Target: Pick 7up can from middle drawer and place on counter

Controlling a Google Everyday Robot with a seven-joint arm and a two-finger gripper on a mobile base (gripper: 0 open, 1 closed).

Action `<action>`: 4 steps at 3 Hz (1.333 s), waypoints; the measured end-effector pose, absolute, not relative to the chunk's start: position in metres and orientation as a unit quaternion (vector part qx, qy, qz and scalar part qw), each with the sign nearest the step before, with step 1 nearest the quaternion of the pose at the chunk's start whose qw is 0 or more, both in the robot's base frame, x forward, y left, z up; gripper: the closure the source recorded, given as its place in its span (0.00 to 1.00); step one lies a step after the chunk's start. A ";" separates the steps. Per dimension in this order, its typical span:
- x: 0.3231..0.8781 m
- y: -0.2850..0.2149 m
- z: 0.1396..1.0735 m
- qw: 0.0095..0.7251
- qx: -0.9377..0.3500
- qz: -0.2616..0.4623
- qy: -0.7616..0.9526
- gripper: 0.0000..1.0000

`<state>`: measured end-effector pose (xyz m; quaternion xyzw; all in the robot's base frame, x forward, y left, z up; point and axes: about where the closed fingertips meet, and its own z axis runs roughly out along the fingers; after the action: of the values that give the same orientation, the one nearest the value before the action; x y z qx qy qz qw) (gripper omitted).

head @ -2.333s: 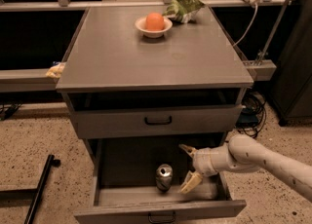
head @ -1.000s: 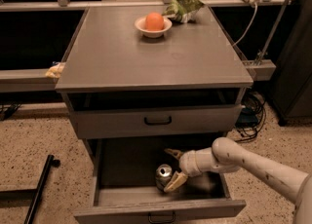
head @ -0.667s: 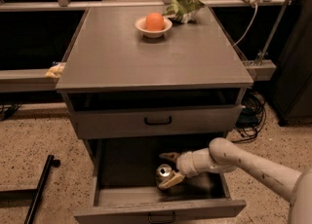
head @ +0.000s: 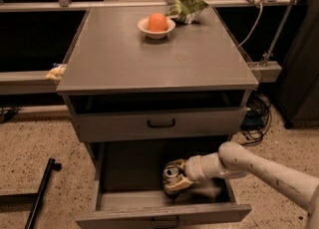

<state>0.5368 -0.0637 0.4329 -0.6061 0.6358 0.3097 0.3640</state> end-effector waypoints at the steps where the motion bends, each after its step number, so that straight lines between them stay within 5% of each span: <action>1: 0.518 -0.091 0.459 0.348 -0.599 0.299 0.656 0.99; 4: 0.546 -0.184 0.718 0.367 -0.616 0.173 0.675 1.00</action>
Offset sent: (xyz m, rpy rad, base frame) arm -0.0302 -0.1324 0.1583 -0.1836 0.0198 -0.1433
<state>0.5465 -0.1841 0.7179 -0.6162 0.6748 0.1733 0.3672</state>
